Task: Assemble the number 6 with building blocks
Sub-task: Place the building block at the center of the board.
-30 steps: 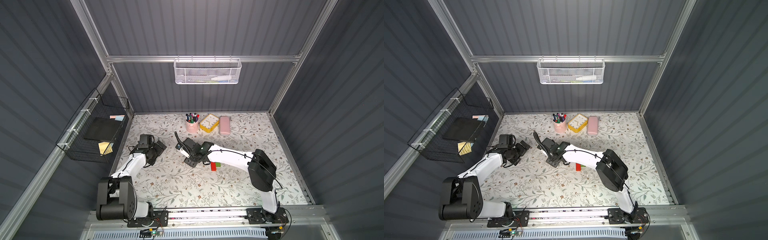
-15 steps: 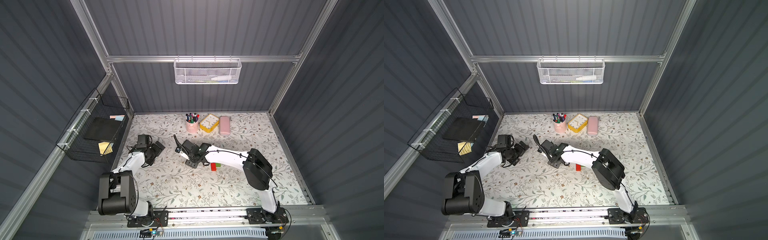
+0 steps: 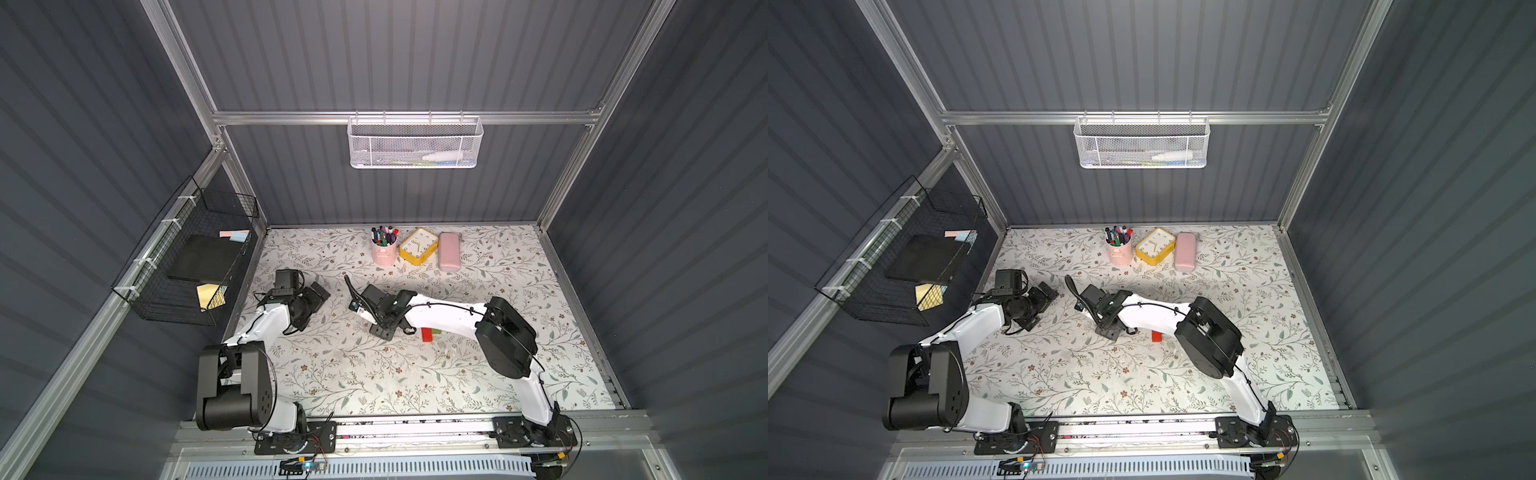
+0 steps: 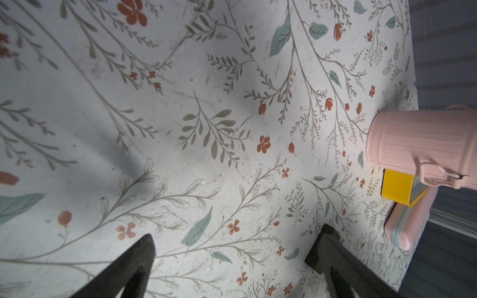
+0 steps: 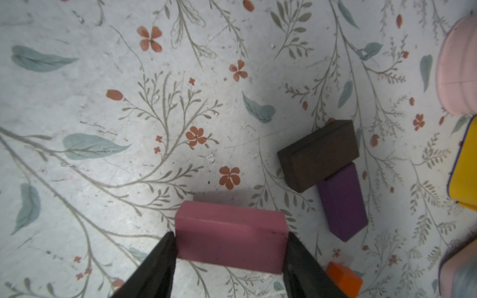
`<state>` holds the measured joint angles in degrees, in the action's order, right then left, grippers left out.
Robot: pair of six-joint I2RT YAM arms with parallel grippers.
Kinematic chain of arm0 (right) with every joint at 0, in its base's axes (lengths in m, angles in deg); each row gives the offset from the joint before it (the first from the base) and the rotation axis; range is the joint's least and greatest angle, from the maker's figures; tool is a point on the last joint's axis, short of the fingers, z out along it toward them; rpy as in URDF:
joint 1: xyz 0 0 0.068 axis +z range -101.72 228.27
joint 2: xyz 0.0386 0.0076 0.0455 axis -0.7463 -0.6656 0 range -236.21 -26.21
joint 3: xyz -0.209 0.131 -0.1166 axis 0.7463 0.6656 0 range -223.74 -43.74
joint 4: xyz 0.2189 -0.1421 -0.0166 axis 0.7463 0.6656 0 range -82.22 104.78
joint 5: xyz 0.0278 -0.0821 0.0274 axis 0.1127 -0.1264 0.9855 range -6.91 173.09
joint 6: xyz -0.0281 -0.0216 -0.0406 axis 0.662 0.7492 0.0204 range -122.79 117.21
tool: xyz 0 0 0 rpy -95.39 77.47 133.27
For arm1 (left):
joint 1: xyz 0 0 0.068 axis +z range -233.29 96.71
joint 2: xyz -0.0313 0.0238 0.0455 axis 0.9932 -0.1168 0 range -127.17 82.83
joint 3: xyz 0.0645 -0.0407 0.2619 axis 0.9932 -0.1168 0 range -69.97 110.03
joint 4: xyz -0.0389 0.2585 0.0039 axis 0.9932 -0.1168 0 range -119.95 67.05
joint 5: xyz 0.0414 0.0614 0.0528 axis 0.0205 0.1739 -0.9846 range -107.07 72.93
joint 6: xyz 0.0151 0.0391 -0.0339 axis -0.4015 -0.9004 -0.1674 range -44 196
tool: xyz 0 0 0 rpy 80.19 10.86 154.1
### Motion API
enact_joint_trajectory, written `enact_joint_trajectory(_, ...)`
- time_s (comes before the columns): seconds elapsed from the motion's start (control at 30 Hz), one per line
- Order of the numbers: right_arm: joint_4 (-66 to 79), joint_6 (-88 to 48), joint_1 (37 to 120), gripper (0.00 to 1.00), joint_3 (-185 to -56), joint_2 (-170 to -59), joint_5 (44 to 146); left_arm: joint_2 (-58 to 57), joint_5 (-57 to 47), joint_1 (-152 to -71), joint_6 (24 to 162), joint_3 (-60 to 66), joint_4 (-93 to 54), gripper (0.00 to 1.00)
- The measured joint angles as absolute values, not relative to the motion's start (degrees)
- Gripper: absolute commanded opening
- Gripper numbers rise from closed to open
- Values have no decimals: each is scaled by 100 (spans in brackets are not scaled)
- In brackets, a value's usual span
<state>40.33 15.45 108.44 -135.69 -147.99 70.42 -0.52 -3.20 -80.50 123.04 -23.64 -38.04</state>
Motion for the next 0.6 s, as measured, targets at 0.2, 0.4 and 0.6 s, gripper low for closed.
enact_joint_trajectory(0.2, 3990, 1542, 10844, 59, -13569, -14862, 7097, -82, -318, -8050, 12304, -2364, -3802, 99)
enact_joint_trajectory(0.4, 3883, 1540, 10844, 60, -13569, -14904, 7079, -122, -283, -8050, 12304, -2364, -3800, 100)
enact_joint_trajectory(0.6, 3821, 1523, 10839, 61, -13569, -14917, 6996, -124, -281, -8031, 12302, -2364, -3802, 99)
